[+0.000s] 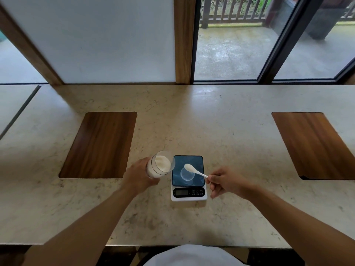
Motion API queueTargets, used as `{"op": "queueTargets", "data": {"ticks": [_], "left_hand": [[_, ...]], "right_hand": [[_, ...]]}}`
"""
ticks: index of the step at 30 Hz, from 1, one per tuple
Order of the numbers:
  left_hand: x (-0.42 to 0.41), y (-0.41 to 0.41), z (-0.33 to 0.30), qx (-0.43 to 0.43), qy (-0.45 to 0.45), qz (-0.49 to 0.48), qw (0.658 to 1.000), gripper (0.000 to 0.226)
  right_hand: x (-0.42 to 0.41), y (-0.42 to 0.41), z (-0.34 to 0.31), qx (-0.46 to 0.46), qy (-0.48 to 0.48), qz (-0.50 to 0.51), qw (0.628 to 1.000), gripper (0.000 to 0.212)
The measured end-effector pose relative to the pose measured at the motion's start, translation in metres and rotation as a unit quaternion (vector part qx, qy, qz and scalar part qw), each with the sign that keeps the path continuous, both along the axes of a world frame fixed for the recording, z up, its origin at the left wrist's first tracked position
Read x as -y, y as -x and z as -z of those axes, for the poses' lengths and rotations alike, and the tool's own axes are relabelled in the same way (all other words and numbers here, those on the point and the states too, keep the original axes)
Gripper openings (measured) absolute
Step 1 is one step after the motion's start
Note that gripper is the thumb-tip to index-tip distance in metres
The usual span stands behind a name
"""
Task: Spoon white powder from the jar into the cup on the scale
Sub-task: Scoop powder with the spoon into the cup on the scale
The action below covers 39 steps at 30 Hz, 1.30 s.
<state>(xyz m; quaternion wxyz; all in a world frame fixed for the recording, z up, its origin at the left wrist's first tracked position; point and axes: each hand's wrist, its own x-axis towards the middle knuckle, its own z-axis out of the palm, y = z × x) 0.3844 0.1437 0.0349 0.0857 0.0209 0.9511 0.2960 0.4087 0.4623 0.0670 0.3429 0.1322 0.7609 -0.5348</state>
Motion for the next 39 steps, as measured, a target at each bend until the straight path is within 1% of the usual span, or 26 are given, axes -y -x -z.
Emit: {"op": "queueTargets", "data": {"ticks": [7,15,22,34,39], "left_hand": [[-0.003,-0.002,-0.004,-0.004,-0.003,0.014,1.000,0.082],[-0.004,-0.002,-0.006,0.005,0.000,0.011,1.000,0.076],[-0.002,-0.003,-0.005,0.012,0.010,0.018,1.000,0.076],[-0.004,-0.001,-0.004,0.018,0.007,0.026,0.999,0.077],[-0.006,-0.002,-0.005,0.014,0.001,0.031,0.999,0.078]], "right_hand": [[0.003,-0.004,0.015,0.004,-0.032,-0.006,0.999,0.026],[0.014,-0.001,0.018,-0.028,-0.072,-0.034,0.996,0.026],[0.018,0.001,0.021,-0.043,-0.106,-0.060,0.992,0.031],[0.022,0.000,0.016,-0.066,-0.148,-0.075,0.984,0.034],[0.025,-0.001,0.013,-0.081,-0.181,-0.099,0.975,0.034]]}}
